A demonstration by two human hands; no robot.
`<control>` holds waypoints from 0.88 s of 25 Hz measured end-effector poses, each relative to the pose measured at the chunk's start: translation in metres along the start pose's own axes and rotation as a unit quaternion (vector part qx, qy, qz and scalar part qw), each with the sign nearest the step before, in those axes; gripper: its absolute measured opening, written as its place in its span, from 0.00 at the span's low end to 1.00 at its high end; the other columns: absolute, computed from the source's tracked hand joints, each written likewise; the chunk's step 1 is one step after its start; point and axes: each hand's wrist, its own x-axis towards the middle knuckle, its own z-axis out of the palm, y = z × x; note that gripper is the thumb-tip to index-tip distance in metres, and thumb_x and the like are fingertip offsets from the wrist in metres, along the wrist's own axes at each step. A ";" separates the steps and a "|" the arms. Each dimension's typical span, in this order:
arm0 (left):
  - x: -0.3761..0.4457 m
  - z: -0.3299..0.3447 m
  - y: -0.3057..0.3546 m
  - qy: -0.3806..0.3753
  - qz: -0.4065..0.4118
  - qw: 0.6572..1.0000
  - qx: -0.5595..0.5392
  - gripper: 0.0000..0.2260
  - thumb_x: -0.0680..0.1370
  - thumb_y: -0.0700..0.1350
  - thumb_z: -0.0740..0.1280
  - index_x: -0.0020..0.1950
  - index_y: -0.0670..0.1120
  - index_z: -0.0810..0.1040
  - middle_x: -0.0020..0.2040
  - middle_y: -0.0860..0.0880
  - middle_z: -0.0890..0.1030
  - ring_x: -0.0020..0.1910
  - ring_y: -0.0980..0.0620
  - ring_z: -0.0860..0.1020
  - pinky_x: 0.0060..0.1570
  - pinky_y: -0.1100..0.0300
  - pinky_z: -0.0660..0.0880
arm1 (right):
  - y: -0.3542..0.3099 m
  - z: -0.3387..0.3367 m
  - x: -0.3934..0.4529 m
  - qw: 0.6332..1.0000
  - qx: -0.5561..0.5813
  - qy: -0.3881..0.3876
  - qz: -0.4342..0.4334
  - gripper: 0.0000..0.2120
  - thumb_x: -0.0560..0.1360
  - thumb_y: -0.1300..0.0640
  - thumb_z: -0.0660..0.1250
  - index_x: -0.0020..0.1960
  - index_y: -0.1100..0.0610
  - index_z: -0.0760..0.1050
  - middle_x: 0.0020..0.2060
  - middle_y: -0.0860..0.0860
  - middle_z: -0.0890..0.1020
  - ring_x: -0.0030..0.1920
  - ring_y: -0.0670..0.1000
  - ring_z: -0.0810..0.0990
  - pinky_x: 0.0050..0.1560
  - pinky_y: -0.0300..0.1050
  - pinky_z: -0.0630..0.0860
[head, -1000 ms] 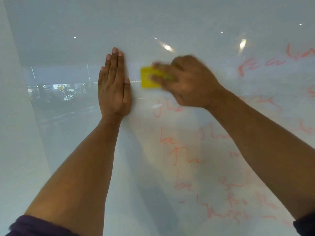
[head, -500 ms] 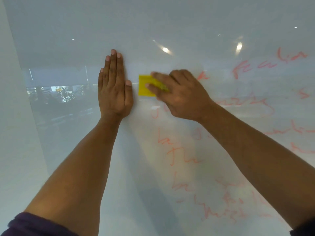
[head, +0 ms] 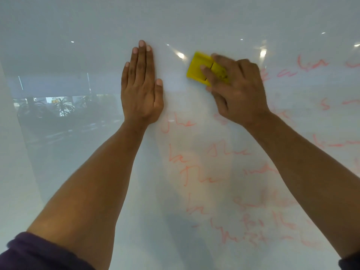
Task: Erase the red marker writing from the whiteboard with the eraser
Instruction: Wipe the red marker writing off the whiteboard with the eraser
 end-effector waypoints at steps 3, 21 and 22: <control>0.005 0.001 0.014 0.002 -0.002 1.000 0.000 0.31 0.85 0.51 0.45 0.86 0.38 0.55 0.86 0.40 0.55 0.86 0.44 0.54 0.85 0.48 0.52 | 0.023 -0.007 -0.004 1.000 0.001 -0.008 -0.027 0.18 0.86 0.53 0.63 0.73 0.54 0.77 0.71 0.60 0.77 0.48 0.64 0.79 0.49 0.54 0.72; 0.025 0.021 0.105 0.008 0.070 0.998 -0.007 0.28 0.87 0.47 0.53 0.86 0.37 0.55 0.86 0.39 0.56 0.86 0.43 0.54 0.85 0.49 0.52 | 0.056 -0.030 -0.057 0.998 -0.063 0.008 0.004 0.19 0.84 0.54 0.67 0.74 0.57 0.76 0.70 0.63 0.77 0.47 0.64 0.79 0.50 0.54 0.73; 0.027 0.021 0.110 0.007 0.084 0.996 -0.008 0.28 0.87 0.48 0.52 0.86 0.38 0.55 0.86 0.40 0.56 0.86 0.43 0.54 0.85 0.49 0.52 | 0.062 -0.034 -0.058 0.998 -0.064 -0.007 -0.029 0.19 0.84 0.54 0.67 0.74 0.56 0.76 0.70 0.63 0.77 0.47 0.64 0.79 0.50 0.54 0.73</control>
